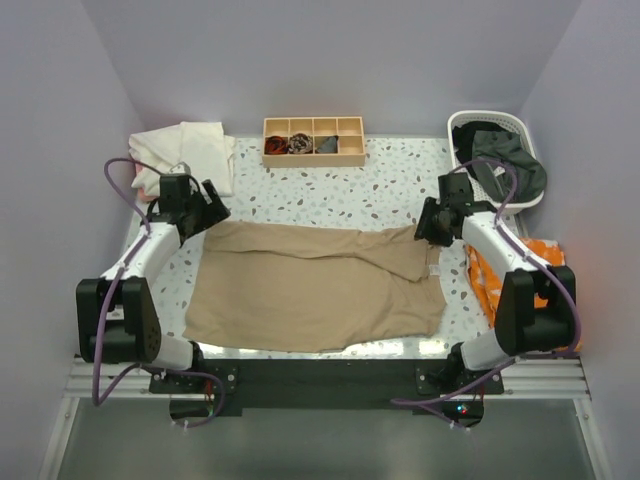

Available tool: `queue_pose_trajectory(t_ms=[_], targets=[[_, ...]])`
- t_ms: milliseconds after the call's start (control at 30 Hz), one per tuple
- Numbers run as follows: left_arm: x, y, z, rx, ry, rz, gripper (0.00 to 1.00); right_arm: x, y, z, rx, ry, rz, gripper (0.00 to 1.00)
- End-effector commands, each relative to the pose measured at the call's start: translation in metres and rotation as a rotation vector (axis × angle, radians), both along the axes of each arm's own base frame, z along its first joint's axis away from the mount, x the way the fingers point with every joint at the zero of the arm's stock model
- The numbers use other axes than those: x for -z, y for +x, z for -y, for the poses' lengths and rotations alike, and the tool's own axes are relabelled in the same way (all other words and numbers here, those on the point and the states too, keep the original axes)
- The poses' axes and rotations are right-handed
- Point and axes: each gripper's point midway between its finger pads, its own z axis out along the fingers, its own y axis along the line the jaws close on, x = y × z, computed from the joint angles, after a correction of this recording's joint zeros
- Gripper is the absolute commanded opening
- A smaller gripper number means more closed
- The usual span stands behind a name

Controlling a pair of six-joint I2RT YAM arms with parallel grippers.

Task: Fold and stack the t-shirts
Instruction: Fold the flattened tshirt in 1/3 of the way

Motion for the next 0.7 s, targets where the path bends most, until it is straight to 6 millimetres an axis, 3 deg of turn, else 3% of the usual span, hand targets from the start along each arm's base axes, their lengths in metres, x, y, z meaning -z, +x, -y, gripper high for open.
queue_pose_trajectory(t_ms=[0, 200, 367, 667], targets=[[-0.017, 0.017, 0.037, 0.142, -0.107, 0.105, 0.79, 0.000, 0.030, -0.023, -0.070, 0.091, 0.064, 0.45], [0.001, 0.011, 0.081, 0.251, -0.142, 0.068, 0.78, -0.004, 0.039, -0.051, -0.183, 0.181, 0.100, 0.45], [0.014, 0.010, 0.105, 0.294, -0.176, 0.043, 0.77, -0.005, 0.039, -0.070, -0.259, 0.218, 0.098, 0.45], [0.027, 0.010, 0.109, 0.302, -0.174, 0.016, 0.76, 0.014, 0.038, -0.098, -0.341, 0.260, 0.053, 0.45]])
